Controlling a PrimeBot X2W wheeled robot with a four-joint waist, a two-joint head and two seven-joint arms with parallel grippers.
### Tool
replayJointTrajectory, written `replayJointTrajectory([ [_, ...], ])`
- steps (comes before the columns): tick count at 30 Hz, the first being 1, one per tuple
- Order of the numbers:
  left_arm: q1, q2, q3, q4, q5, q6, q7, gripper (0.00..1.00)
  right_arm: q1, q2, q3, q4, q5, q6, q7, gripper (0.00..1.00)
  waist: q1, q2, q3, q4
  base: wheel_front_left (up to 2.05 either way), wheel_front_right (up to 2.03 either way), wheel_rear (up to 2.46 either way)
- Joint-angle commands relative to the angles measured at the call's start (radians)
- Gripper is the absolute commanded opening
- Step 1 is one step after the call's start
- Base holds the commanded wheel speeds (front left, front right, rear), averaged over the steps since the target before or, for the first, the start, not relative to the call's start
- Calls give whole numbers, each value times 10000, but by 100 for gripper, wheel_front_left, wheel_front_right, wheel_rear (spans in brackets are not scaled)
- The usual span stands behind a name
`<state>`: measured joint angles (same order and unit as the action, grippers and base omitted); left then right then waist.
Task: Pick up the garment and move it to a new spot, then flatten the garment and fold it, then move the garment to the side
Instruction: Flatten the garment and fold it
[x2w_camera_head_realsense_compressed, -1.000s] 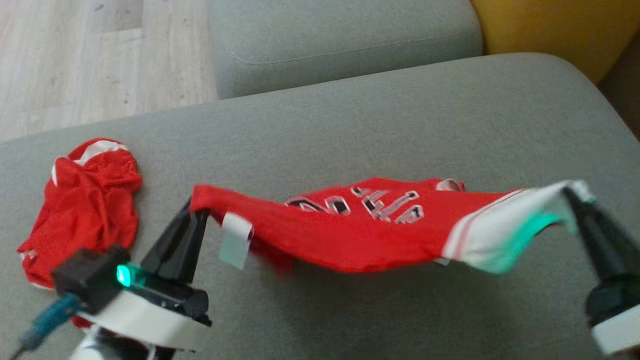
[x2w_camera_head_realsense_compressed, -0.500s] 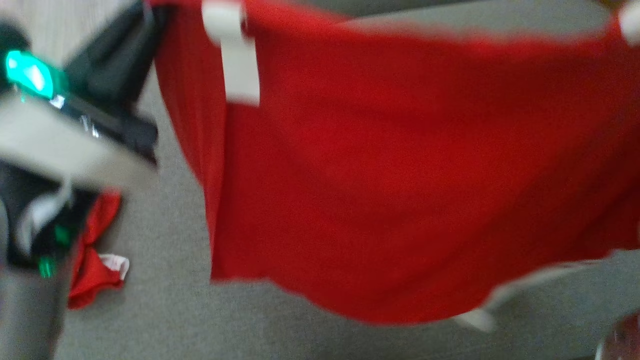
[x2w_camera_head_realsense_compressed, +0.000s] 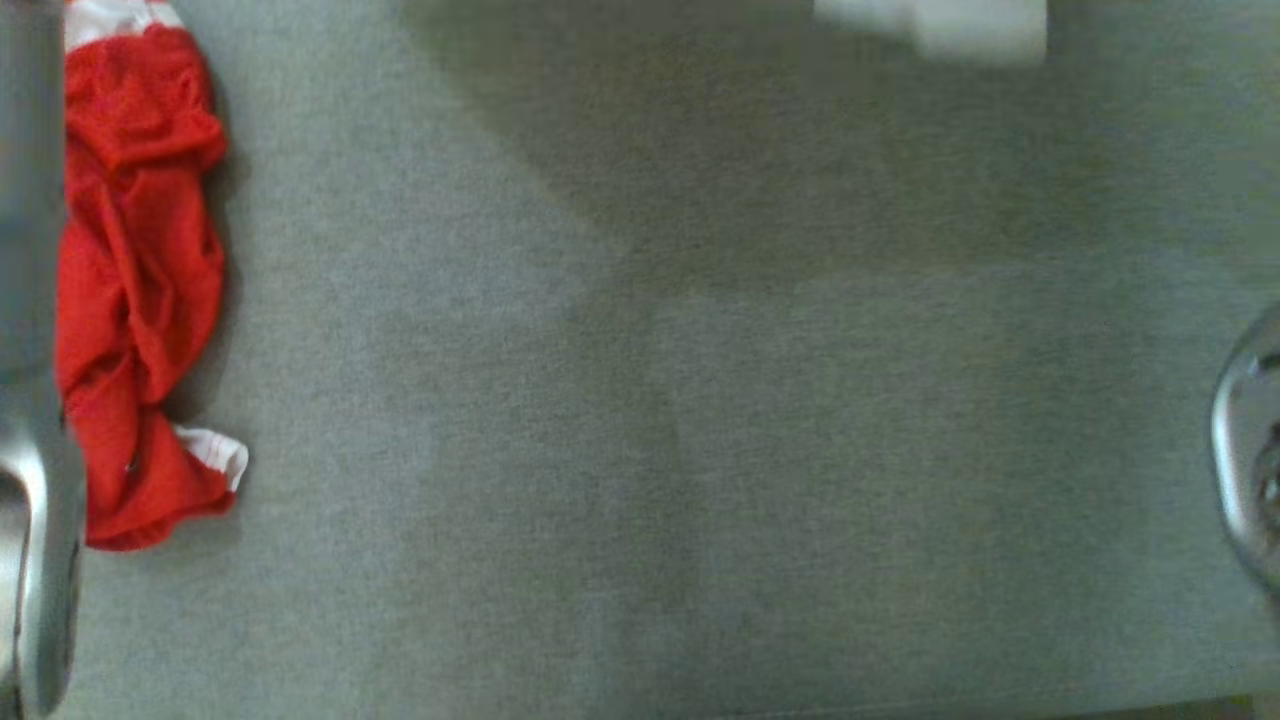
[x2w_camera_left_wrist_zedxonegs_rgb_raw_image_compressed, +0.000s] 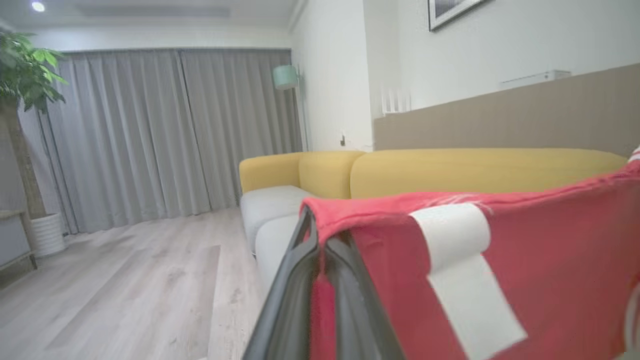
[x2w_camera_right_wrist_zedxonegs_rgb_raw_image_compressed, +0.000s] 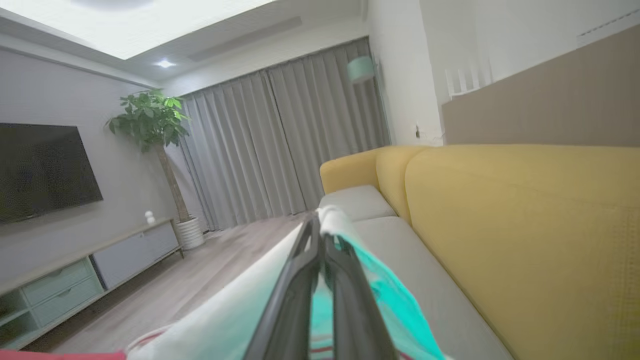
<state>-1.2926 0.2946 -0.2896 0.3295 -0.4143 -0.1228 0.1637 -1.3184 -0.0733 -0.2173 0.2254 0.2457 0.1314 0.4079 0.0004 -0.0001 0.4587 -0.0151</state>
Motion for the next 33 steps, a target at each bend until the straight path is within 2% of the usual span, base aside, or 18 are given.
replayJointTrajectory([
  [1,-697,206,174,116,140,32,-471,0,-773,200,104,35,-133,-7,-393,0,-4,1,360,168,0,0,0],
  [4,-1084,-100,-182,1153,268,-14,-1472,0,-1075,221,103,931,-66,-7,-1064,0,-4,1,448,115,0,0,0],
  [8,-262,-242,-1053,1987,141,-65,-2305,0,137,227,493,1374,455,-7,-1645,0,-4,1,254,-26,0,0,0],
  [10,648,-70,-1863,1943,-75,-71,-2593,0,1299,226,806,1230,670,-7,-1793,0,-4,1,29,-133,0,0,0],
  [14,2933,703,-3366,1312,-755,-75,-3068,0,4348,-102,1276,184,1177,-7,-1643,0,-4,1,-570,-244,0,0,0],
  [19,5872,1468,-4082,342,-1347,-39,-3357,0,8563,-626,1192,-1672,1450,-7,-851,0,-4,1,-1558,-243,0,0,0],
  [22,7376,1749,-4382,-360,-1417,293,-3350,0,10819,-645,882,-2823,1484,-7,-276,0,-4,1,-2098,-220,0,0,0],
  [25,8768,2000,-4578,-1227,-1503,822,-3309,0,12834,-519,635,-3917,1401,-7,315,0,-4,1,-2514,-196,0,0,0],
  [26,9234,2063,-4586,-1577,-1607,1042,-3276,0,13444,-481,604,-4260,1339,-7,473,0,-4,1,-2591,-194,0,0,0],
  [27,9234,2063,-4586,-1577,-1607,1042,-3276,0,13444,-481,604,-4260,1339,-7,473,0,-4,1,-2591,-194,0,0,0],
  [31,10874,2549,-4858,-3000,-1493,2014,-2948,0,15518,-130,320,-5503,1366,-7,972,0,-4,1,-2750,-154,0,0,0],
  [33,11570,2687,-5034,-3666,-1561,2363,-2678,0,16262,18,181,-5990,1452,-7,1173,0,-4,1,-2720,-131,0,0,0],
])
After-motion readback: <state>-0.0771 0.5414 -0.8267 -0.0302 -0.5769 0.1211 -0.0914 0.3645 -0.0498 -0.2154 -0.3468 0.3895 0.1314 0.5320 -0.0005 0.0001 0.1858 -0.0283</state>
